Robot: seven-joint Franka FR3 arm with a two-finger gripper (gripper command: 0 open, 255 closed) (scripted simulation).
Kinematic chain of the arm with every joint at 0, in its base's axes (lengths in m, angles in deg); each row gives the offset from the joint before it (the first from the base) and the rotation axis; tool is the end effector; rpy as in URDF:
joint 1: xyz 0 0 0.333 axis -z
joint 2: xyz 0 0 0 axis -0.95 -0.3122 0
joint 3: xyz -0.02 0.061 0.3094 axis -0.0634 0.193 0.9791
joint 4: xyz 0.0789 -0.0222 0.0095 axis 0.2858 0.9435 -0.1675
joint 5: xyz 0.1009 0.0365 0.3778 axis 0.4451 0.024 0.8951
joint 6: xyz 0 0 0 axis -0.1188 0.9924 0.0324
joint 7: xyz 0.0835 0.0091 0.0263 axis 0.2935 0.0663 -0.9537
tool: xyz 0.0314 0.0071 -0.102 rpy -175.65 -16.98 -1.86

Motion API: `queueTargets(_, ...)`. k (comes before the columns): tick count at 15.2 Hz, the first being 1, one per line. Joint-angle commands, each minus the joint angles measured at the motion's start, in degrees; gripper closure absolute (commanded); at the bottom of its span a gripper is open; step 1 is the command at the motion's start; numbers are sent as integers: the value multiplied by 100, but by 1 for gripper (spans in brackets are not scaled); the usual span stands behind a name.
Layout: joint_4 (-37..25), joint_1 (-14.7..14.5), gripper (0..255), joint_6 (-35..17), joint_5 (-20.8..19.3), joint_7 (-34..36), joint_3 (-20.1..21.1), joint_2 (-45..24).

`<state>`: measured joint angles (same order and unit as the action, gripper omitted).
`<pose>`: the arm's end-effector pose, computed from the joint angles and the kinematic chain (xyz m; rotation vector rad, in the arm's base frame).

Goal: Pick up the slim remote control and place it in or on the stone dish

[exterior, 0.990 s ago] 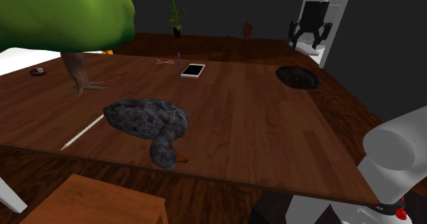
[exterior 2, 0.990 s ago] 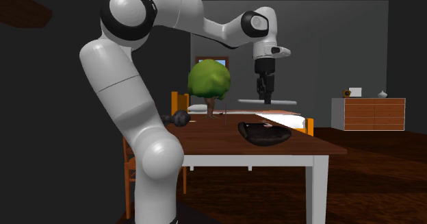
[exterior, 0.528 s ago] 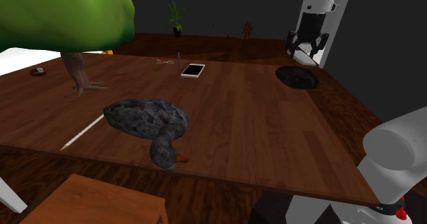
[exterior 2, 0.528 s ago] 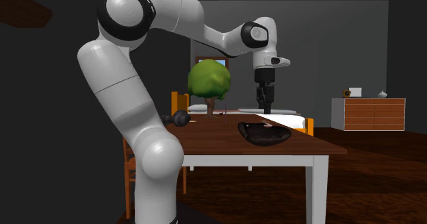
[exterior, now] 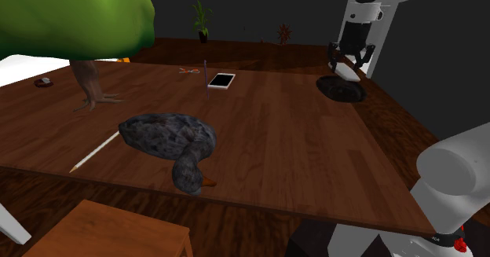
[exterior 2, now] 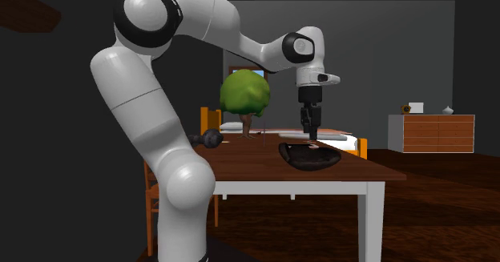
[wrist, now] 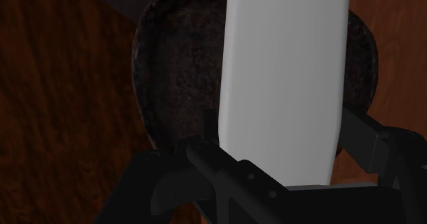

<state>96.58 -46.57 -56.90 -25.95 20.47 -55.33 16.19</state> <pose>0.3686 -0.1716 0.5584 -2.8040 1.4086 -0.0160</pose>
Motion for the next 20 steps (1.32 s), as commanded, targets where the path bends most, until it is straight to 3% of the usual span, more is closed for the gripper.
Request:
queueTargets(1, 2, 0, 255, -3, 0, 0, 0, 2)
queueTargets(2, 2, 0, 255, -3, 0, 0, 0, 2)
queueTargets(3, 2, 0, 0, -3, 0, 0, 0, 2)
queueTargets(8, 2, 0, 0, -3, 0, 0, 0, 2)
queueTargets(12, -793, 1, 0, 716, -2, 1, -2, -75)
queueTargets(20, -793, 1, 0, 716, -2, 1, -2, -75)
